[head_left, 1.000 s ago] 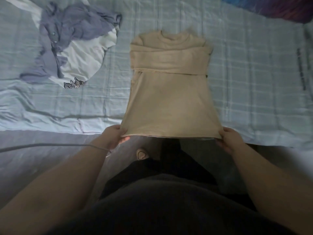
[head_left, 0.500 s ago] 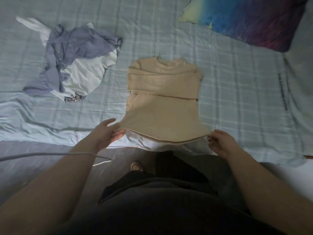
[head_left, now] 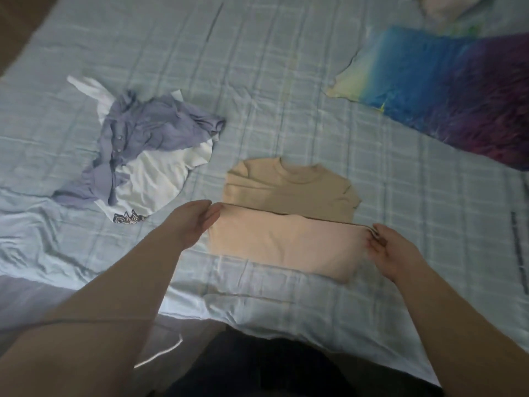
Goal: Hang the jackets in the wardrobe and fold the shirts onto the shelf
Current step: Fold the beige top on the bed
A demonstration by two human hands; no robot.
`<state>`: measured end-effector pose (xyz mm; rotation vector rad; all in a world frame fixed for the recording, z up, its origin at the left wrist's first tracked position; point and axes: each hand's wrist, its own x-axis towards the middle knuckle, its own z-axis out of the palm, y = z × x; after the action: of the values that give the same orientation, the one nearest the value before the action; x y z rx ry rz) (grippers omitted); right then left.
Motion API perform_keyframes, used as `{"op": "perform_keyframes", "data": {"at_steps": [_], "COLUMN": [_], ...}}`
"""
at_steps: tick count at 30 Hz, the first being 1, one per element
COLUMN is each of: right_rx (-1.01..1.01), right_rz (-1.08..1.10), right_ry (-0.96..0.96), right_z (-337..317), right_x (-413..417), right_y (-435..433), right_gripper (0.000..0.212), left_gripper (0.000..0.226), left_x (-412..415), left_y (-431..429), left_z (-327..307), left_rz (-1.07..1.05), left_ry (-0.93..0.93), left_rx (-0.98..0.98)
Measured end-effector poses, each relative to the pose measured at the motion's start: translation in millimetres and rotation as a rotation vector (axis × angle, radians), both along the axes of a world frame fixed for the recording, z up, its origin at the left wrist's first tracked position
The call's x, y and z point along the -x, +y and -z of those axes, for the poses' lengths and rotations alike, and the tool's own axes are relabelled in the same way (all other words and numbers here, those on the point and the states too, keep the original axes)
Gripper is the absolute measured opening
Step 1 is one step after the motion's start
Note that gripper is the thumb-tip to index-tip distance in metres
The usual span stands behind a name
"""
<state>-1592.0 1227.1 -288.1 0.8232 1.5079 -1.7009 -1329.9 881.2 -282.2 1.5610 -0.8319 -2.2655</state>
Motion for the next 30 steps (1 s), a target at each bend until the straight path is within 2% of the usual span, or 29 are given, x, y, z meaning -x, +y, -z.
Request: {"op": "perform_keyframes", "data": {"at_steps": [11, 15, 20, 22, 24, 25, 27, 30], "right_rx": [0.016, 0.036, 0.015, 0.096, 0.216, 0.167, -0.059, -0.326], "right_rz": [0.236, 0.249, 0.252, 0.287, 0.315, 0.236, 0.057, -0.179], "right_ry": [0.045, 0.092, 0.170, 0.123, 0.031, 0.084, 0.357, 0.667], "right_z": [82.3, 109.1, 140.4, 153.9, 165.4, 169.4, 171.8, 173.1], "right_x": [100.1, 125.1, 145.9, 148.2, 149.7, 147.9, 135.0, 112.9], "right_y": [-102.1, -118.9, -133.4, -136.3, -136.5, -136.6, -142.3, -141.7], "right_gripper": [0.004, 0.004, 0.026, 0.020, 0.028, 0.034, 0.044, 0.045], "left_gripper": [0.012, 0.011, 0.016, 0.015, 0.009, 0.022, 0.044, 0.050], "left_x": [134.6, 170.3, 199.7, 207.0, 210.6, 210.2, 206.0, 188.2], "left_y": [-89.4, -102.7, -110.0, -107.4, -104.9, -103.9, -99.0, -77.2], "left_z": [103.0, 137.3, 170.1, 176.7, 182.1, 184.2, 189.1, 192.6], "left_rz": [-0.077, -0.131, -0.077, -0.040, -0.052, -0.045, 0.066, 0.450], "left_ry": [0.051, 0.059, 0.071, 0.039, 0.010, 0.000, -0.051, -0.171], "left_rx": [-0.073, -0.061, -0.073, -0.010, 0.067, 0.113, 0.285, 0.774]}}
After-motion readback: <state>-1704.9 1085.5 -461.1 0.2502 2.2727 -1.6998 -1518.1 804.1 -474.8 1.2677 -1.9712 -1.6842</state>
